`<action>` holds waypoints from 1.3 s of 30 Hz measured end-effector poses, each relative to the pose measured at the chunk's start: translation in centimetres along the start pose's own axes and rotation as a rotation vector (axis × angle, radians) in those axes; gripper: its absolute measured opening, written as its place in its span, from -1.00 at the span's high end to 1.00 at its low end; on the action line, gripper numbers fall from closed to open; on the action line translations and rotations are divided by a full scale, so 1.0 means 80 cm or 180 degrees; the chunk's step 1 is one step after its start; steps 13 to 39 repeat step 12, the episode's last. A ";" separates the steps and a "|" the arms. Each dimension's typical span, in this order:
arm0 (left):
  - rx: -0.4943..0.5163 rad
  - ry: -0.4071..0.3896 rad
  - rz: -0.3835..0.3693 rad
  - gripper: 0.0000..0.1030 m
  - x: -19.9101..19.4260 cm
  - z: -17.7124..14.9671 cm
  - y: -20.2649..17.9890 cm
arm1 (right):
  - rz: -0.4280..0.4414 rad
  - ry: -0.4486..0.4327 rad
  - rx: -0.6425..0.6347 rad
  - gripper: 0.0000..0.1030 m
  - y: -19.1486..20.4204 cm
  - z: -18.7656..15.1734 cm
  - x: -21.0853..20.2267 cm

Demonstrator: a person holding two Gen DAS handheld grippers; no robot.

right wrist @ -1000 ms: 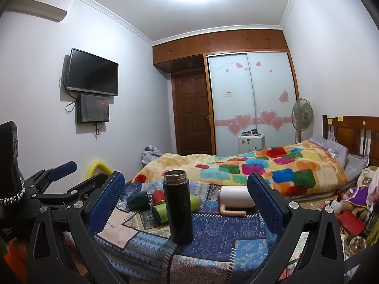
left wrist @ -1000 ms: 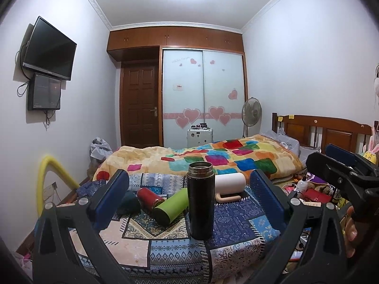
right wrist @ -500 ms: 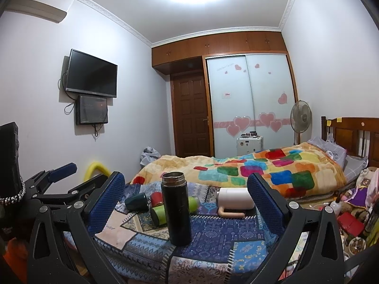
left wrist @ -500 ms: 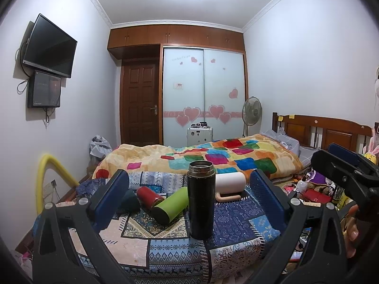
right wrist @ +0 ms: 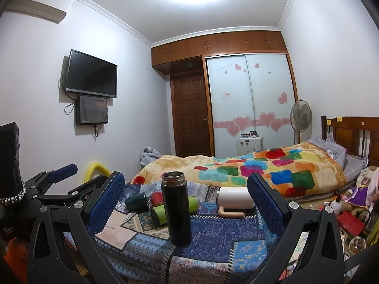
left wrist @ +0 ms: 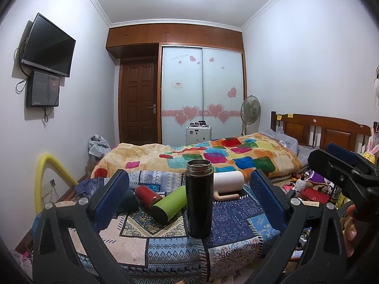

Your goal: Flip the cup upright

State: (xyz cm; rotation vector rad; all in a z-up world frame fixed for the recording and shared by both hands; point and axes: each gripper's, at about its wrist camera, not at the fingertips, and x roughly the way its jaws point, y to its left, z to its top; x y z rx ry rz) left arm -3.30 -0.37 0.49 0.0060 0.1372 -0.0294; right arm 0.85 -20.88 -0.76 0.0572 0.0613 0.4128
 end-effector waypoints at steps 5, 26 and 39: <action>-0.0011 0.0036 -0.0028 -1.00 0.002 -0.001 0.000 | -0.0003 0.0000 0.0003 -1.00 0.000 -0.001 -0.001; -0.0038 0.0034 -0.0033 -1.00 0.002 -0.001 0.001 | 0.0007 0.0015 -0.0004 -1.00 0.000 -0.002 0.000; -0.0038 0.0034 -0.0033 -1.00 0.002 -0.001 0.001 | 0.0007 0.0015 -0.0004 -1.00 0.000 -0.002 0.000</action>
